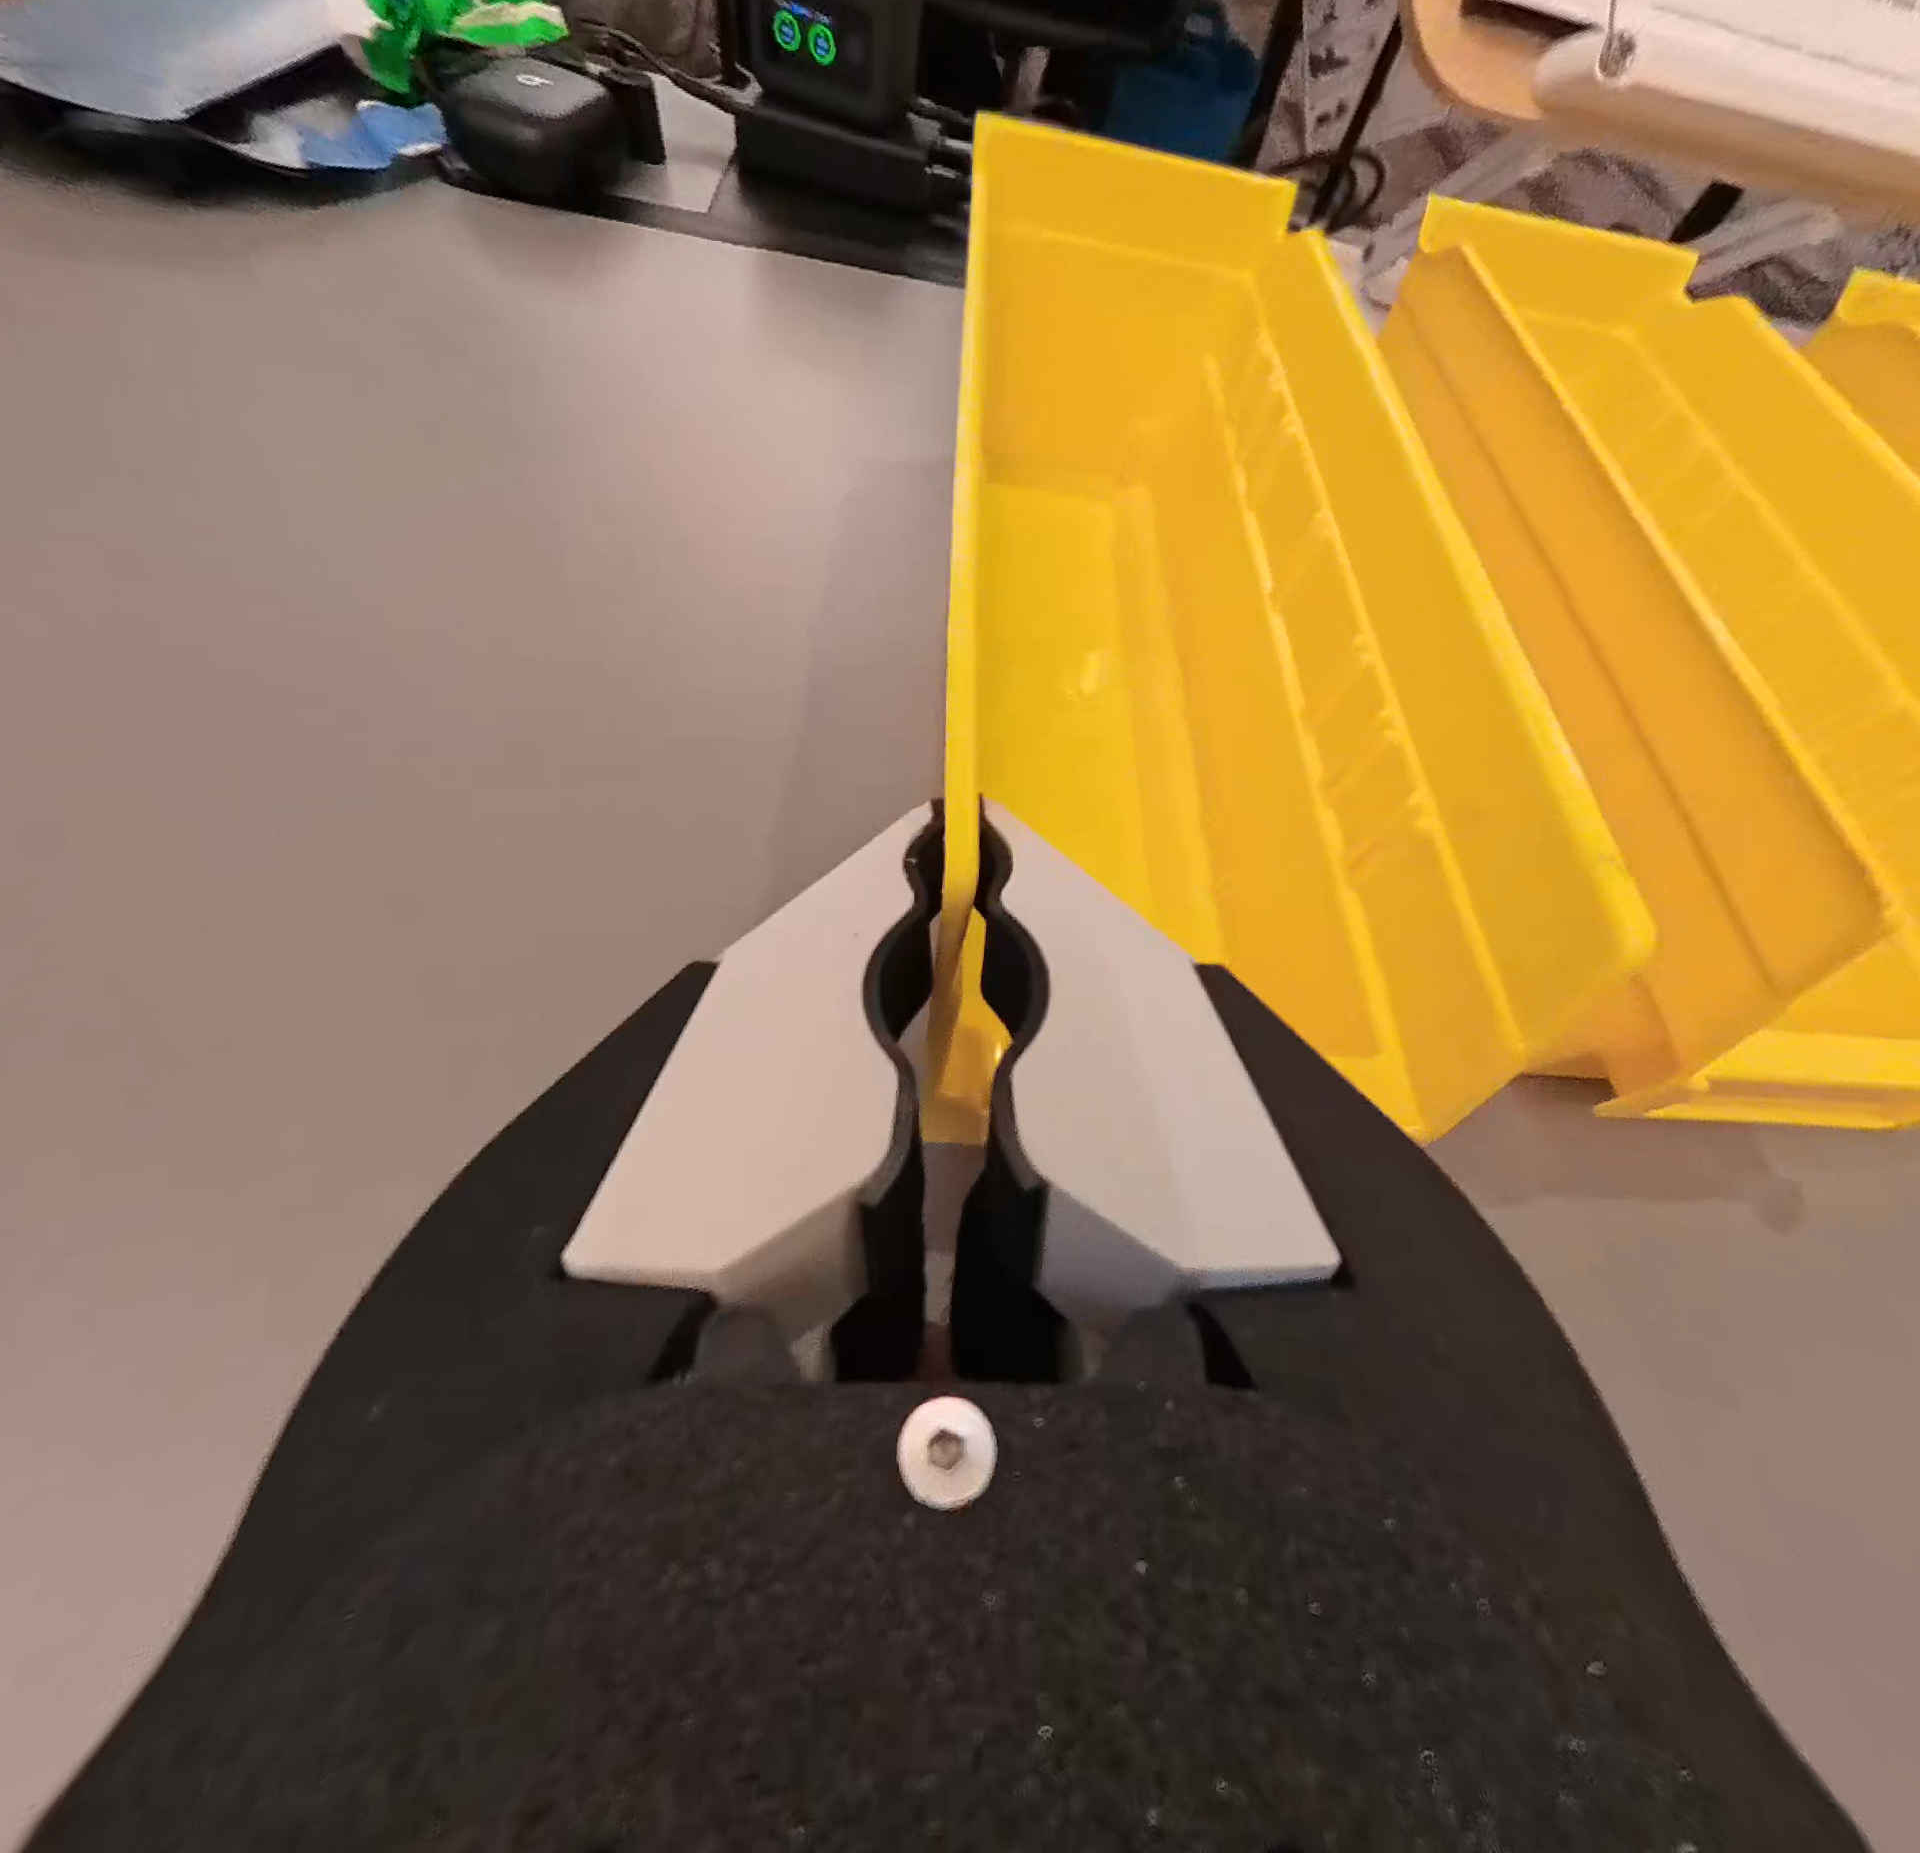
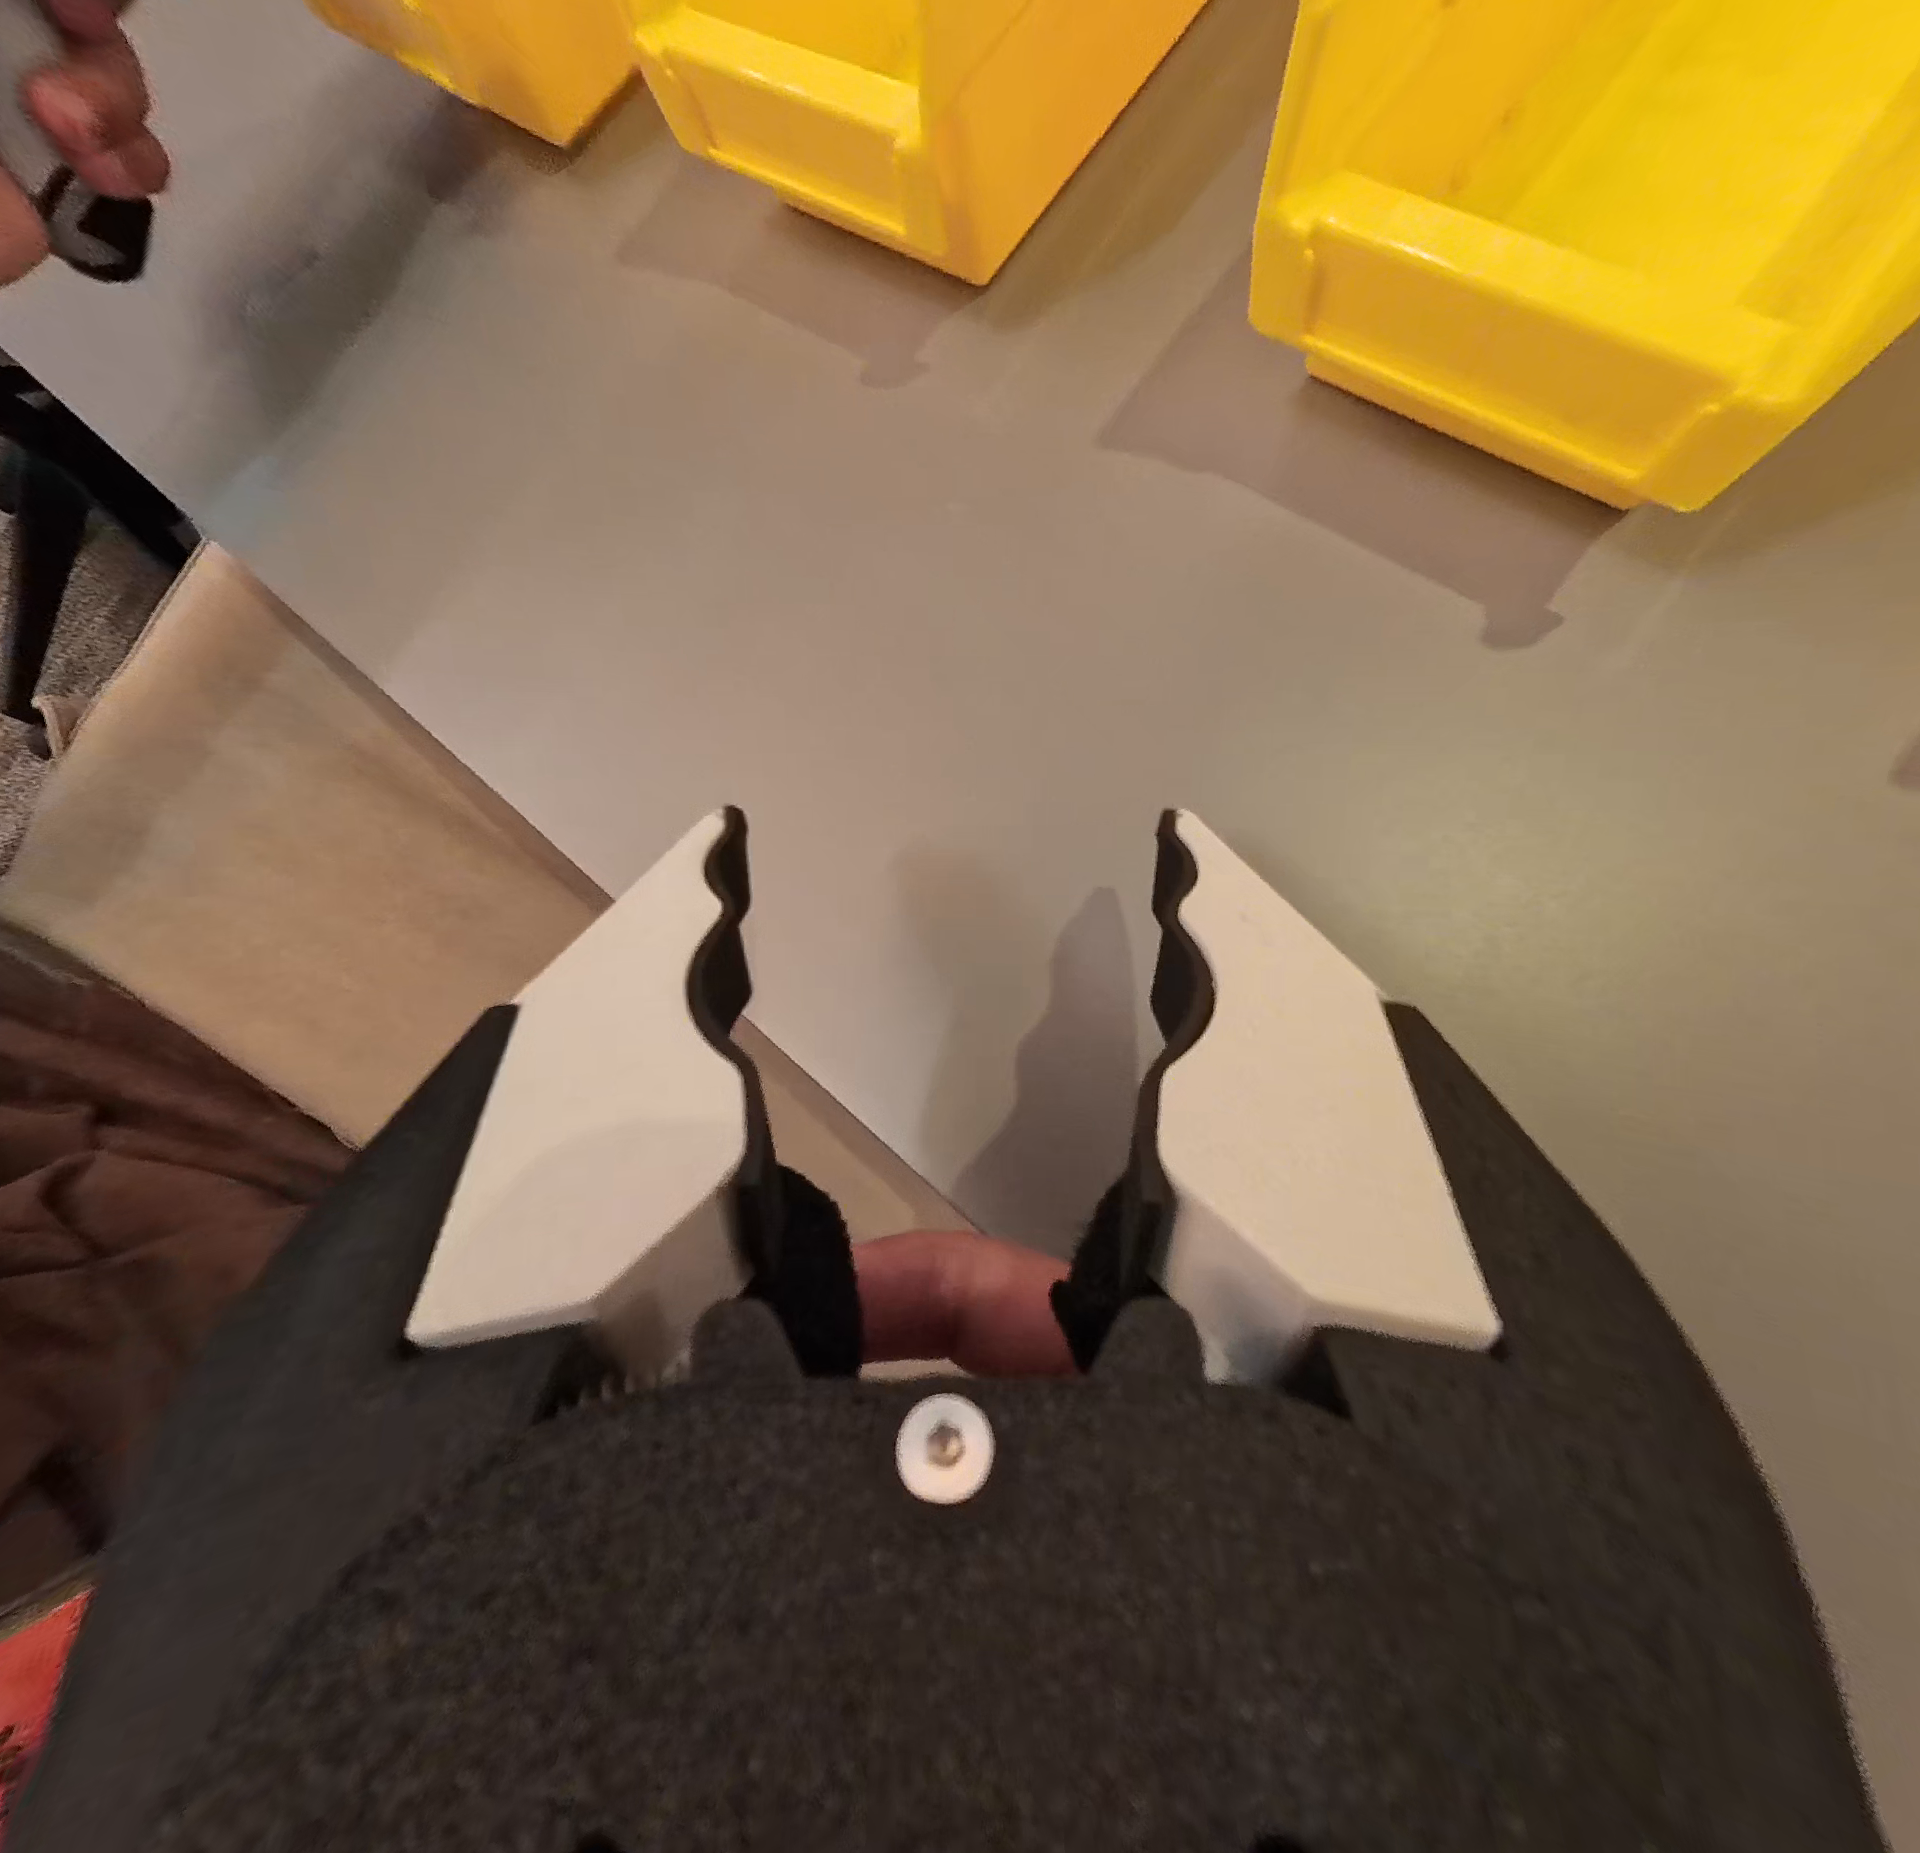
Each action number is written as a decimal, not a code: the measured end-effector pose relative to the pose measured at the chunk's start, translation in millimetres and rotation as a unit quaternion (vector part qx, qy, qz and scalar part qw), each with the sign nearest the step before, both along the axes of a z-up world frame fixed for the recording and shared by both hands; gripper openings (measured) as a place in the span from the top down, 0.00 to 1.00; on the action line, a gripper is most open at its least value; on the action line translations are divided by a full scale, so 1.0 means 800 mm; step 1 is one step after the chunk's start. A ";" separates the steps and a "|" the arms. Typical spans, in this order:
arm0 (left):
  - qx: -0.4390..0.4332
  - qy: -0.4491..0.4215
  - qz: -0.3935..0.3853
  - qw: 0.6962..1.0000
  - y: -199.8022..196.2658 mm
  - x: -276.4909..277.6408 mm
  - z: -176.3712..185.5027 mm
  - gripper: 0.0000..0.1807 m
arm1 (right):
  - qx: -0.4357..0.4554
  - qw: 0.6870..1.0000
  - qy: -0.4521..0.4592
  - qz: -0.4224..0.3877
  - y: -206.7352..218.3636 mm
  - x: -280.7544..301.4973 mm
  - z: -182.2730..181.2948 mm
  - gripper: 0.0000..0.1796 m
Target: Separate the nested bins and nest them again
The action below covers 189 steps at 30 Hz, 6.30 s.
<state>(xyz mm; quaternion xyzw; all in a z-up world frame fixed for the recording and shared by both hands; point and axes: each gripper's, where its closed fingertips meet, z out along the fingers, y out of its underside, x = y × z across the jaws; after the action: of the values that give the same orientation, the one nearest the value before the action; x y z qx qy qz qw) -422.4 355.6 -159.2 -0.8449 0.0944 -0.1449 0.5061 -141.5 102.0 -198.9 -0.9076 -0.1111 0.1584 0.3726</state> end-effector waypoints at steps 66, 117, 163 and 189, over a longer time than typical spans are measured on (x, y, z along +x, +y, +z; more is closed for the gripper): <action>0.064 0.022 -0.153 0.986 -0.123 0.180 0.054 0.82 | 0.034 0.998 -0.040 -0.025 0.015 0.011 0.008 0.52; 0.015 0.089 -0.282 0.955 -0.156 0.125 0.007 0.96 | -0.345 0.899 -0.102 -0.250 0.301 0.148 0.118 0.48; 0.021 0.090 -0.307 0.947 -0.171 0.140 0.010 0.96 | -0.321 0.926 -0.046 -0.194 0.394 -0.059 0.128 0.45; 0.017 0.092 -0.313 0.945 -0.176 0.140 0.007 0.96 | -0.262 0.955 0.055 -0.130 0.389 -0.060 0.176 0.24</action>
<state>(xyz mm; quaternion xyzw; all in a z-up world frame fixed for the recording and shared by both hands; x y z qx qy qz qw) -310.1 214.8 -153.4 -0.7740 0.4028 -0.2157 0.4383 -189.9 413.1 -58.1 -0.9699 0.0735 0.1817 0.1444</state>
